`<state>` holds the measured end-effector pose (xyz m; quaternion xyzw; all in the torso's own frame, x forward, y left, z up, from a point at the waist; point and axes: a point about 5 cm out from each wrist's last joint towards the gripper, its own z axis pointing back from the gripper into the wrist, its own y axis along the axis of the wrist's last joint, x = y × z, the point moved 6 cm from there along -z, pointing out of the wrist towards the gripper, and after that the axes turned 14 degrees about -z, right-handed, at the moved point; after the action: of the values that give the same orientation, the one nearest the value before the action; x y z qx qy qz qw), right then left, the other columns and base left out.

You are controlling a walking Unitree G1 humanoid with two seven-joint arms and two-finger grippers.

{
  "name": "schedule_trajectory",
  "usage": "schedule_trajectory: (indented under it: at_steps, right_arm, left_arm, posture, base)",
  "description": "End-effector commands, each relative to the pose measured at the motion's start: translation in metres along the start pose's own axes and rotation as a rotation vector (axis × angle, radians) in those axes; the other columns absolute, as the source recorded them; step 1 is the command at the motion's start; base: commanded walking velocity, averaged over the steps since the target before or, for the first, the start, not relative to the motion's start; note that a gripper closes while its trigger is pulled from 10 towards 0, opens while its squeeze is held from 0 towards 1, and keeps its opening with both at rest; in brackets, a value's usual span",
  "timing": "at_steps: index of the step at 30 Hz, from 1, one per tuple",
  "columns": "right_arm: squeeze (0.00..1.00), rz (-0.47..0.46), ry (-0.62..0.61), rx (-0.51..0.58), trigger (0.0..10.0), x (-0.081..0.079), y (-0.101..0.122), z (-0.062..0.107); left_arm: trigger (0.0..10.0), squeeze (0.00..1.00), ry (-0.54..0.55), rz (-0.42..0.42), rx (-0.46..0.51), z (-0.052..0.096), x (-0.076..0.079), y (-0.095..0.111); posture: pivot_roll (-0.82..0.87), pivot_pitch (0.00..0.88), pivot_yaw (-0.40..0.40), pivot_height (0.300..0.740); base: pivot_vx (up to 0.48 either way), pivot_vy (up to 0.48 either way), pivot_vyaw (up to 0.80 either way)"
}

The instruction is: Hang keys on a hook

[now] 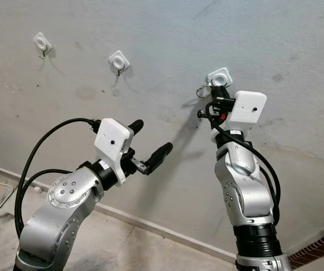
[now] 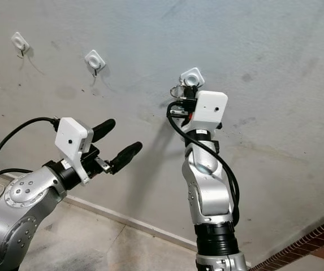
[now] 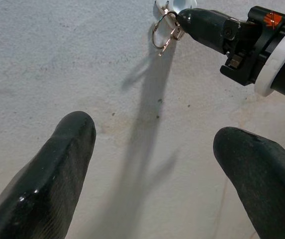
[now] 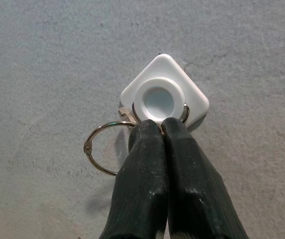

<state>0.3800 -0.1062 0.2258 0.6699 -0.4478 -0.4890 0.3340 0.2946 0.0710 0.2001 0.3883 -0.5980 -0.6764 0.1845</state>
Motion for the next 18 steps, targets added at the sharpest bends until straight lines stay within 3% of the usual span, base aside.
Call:
schedule_trajectory:
  at_steps: [1, 3, 18]
  right_arm:
    - [0.0, 0.017, -0.072, -0.013, 10.0, 0.02, -0.003, 0.003]
    - [0.0, 0.026, -0.086, -0.001, 10.0, 0.027, 0.002, 0.003]
    - [0.0, 0.025, -0.079, 0.029, 10.0, 0.036, 0.015, 0.009]
  left_arm:
    - [10.0, 0.0, -0.009, -0.014, 0.006, 0.0, 0.001, 0.003]
    - [10.0, 0.0, -0.006, -0.017, 0.007, 0.0, 0.0, 0.004]
    - [10.0, 0.0, -0.011, -0.02, 0.003, 0.001, 0.001, 0.002]
  posture:
    - [0.24, 0.0, -0.017, 0.74]
    - [0.24, 0.0, -0.017, 0.74]
    - [0.23, 0.0, -0.01, 0.74]
  base:
    - [0.0, 0.0, 0.0]
    - [0.0, 0.0, 0.0]
    - [0.0, 0.0, 0.0]
